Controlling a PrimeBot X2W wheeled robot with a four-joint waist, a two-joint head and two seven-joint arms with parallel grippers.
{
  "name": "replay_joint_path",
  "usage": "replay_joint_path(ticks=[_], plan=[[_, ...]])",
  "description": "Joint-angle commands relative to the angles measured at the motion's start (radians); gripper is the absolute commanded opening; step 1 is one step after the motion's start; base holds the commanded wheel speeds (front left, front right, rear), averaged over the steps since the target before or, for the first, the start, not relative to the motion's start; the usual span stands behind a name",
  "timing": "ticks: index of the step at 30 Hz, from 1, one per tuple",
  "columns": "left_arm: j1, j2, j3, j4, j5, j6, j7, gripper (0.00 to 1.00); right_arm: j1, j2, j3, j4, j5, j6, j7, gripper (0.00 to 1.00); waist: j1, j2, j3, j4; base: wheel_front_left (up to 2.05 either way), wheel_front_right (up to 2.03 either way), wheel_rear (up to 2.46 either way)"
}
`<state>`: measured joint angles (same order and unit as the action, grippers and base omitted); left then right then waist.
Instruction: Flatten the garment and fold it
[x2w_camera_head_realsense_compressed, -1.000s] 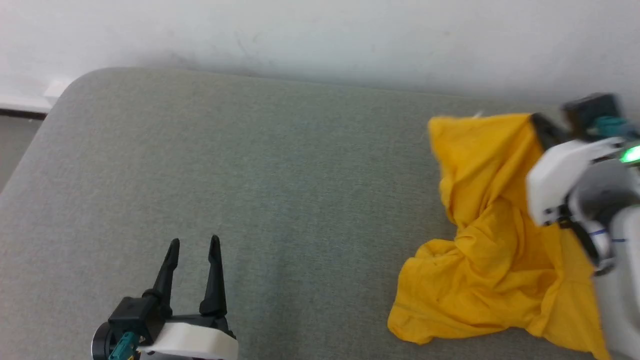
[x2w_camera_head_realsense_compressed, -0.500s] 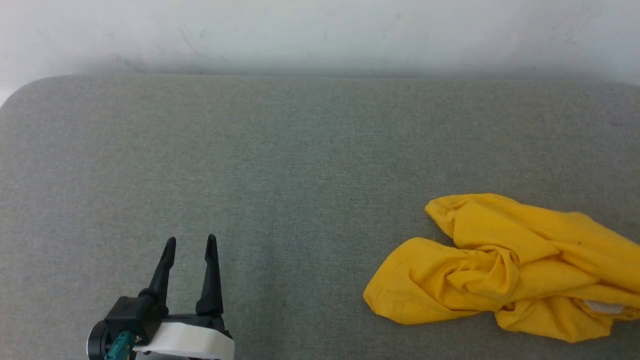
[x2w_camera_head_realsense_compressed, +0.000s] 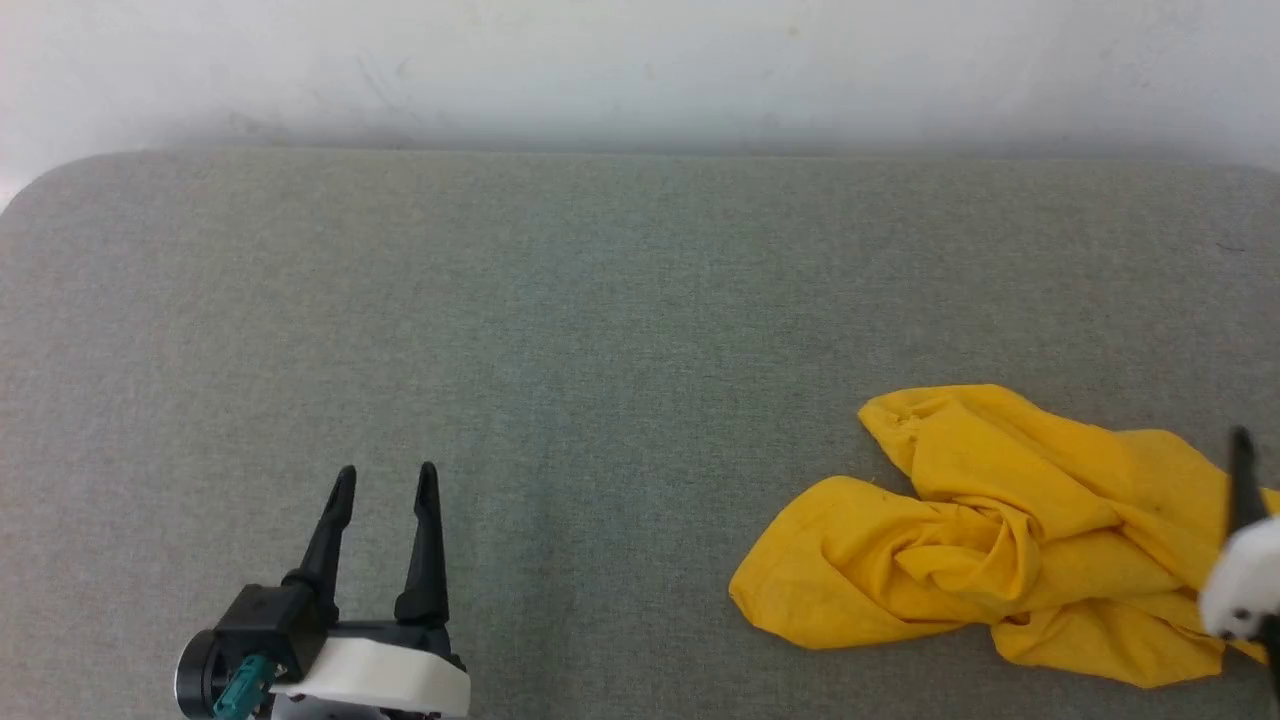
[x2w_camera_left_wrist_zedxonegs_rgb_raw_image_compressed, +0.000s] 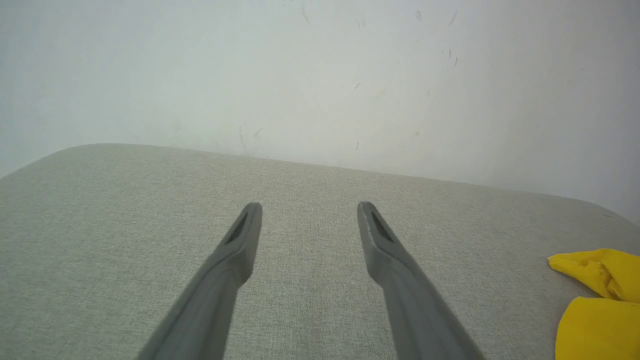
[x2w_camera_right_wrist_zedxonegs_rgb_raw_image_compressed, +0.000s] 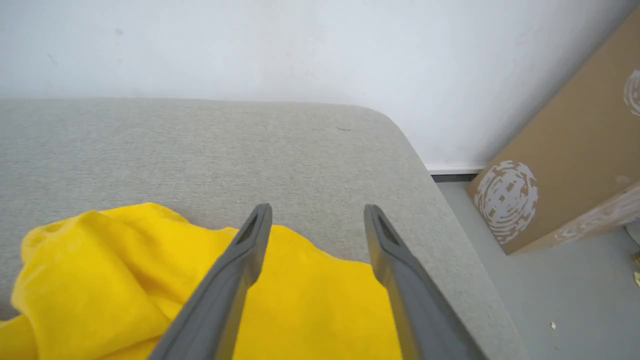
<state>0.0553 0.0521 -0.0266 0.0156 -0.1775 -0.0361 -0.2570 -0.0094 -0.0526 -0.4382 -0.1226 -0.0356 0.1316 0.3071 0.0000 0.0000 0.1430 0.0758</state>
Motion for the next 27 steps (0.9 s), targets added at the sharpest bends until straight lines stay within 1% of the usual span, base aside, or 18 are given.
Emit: replay_joint_path(ticks=[1, 3, 4, 6, 12, 14, 16, 18, 19, 20, 21, 24, 27], plan=[[-0.012, -0.002, -0.003, -0.003, -0.004, -0.002, -0.005, 1.00, -0.040, 0.001, 0.064, -0.018, -0.014, -0.001, 0.041, 1.00, 0.0000, 0.0000, 0.006, 0.014, 0.00, 0.00, 0.00], [-0.015, -0.002, -0.008, -0.006, -0.009, -0.001, -0.005, 1.00, -0.072, -0.030, 0.133, -0.012, -0.022, -0.001, 0.103, 1.00, 0.0000, 0.0000, 0.015, 0.025, 0.00, 0.00, 0.00], [-0.015, -0.002, -0.008, -0.006, -0.009, -0.001, -0.005, 1.00, -0.072, -0.030, 0.133, -0.012, -0.022, -0.001, 0.103, 1.00, 0.0000, 0.0000, 0.015, 0.025, 0.00, 0.00, 0.00], [-0.018, -0.002, -0.011, -0.007, -0.011, 0.001, -0.005, 1.00, -0.111, -0.054, 0.182, 0.015, -0.009, -0.001, 0.172, 1.00, 0.0000, 0.0000, 0.026, 0.034, 0.00, 0.00, 0.00], [-0.041, -0.002, -0.012, -0.006, -0.019, -0.002, -0.005, 1.00, -0.186, -0.140, 0.306, 0.137, 0.017, -0.001, 0.404, 1.00, 0.0000, 0.0000, 0.066, 0.072, 0.00, 0.00, 0.00], [-0.048, -0.002, -0.012, -0.002, -0.023, -0.003, -0.005, 1.00, -0.210, -0.165, 0.341, 0.183, 0.034, -0.001, 0.463, 1.00, 0.0000, 0.0000, 0.081, 0.084, 0.00, 0.00, 0.00], [-0.052, -0.002, -0.014, 0.001, -0.025, -0.004, -0.005, 1.00, -0.217, -0.175, 0.350, 0.217, 0.043, -0.001, 0.489, 1.00, 0.0000, 0.0000, 0.087, 0.091, 0.00, 0.00, 0.00], [-0.055, -0.002, -0.017, 0.004, -0.027, -0.004, -0.005, 1.00, -0.220, -0.180, 0.349, 0.243, 0.041, -0.001, 0.501, 0.45, 0.0000, 0.0000, 0.088, 0.095, 0.00, 0.00, 0.00], [-0.055, -0.002, -0.017, 0.004, -0.027, -0.004, -0.005, 1.00, -0.220, -0.180, 0.349, 0.243, 0.041, -0.001, 0.501, 0.45, 0.0000, 0.0000, 0.088, 0.095, 0.00, 0.00, 0.00], [-0.056, -0.002, -0.017, 0.005, -0.028, -0.003, -0.005, 1.00, -0.224, -0.179, 0.343, 0.248, 0.038, -0.001, 0.495, 0.27, 0.0000, 0.0000, 0.088, 0.096, 0.00, 0.00, 0.00], [-0.057, -0.002, -0.017, 0.006, -0.030, -0.002, -0.005, 1.00, -0.227, -0.181, 0.341, 0.251, 0.029, -0.001, 0.486, 0.00, 0.0000, 0.0000, 0.087, 0.097, 0.00, 0.00, 0.00], [-0.058, -0.002, -0.018, 0.008, -0.033, 0.003, -0.005, 1.00, -0.246, -0.189, 0.341, 0.248, 0.013, -0.001, 0.445, 0.00, 0.0000, 0.0000, 0.082, 0.094, 0.00, 0.00, 0.00], [-0.060, -0.002, -0.023, 0.008, -0.040, 0.009, -0.005, 1.00, -0.287, -0.198, 0.374, 0.226, 0.022, -0.001, 0.395, 0.00, 0.0000, 0.0000, 0.076, 0.091, 0.00, 0.00, 0.00]])
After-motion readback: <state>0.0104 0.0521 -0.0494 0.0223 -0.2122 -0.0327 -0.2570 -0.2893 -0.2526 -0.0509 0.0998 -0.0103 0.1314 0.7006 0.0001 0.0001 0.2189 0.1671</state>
